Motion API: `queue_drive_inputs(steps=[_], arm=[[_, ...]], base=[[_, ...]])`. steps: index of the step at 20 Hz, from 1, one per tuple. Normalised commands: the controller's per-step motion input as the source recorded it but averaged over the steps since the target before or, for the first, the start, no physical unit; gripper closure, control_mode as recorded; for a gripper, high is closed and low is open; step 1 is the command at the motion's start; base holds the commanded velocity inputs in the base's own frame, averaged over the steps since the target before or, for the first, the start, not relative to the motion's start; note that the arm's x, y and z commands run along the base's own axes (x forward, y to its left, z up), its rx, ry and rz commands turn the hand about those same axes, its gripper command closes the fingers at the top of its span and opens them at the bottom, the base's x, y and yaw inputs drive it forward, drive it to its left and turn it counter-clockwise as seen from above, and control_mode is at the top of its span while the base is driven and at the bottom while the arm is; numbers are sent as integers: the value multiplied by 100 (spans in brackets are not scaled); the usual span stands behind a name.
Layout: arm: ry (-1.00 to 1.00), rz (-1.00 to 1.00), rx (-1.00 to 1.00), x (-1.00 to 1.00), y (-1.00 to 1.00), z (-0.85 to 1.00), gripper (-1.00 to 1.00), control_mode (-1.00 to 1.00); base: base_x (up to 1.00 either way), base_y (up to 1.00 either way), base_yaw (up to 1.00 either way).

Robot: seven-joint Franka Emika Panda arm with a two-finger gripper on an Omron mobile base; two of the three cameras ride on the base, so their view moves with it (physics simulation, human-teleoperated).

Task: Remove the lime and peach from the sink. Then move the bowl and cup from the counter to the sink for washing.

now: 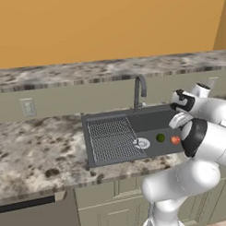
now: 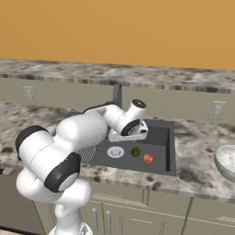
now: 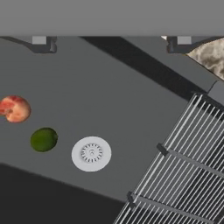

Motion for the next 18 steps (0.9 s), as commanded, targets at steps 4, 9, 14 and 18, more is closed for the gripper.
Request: queue_drive_inputs(steps=[4,9,14,18], arm=[[-8,0,-5,21,-1,-18,-100,-100],[-9,0,-9,22,0,-17,-100,-100],[-6,0,-7,21,-2,-14,-100,-100],[-4,0,-6,23,-4,-11,-100,-100]], base=[[0,0,0],[0,0,0],[0,0,0],[0,0,0]])
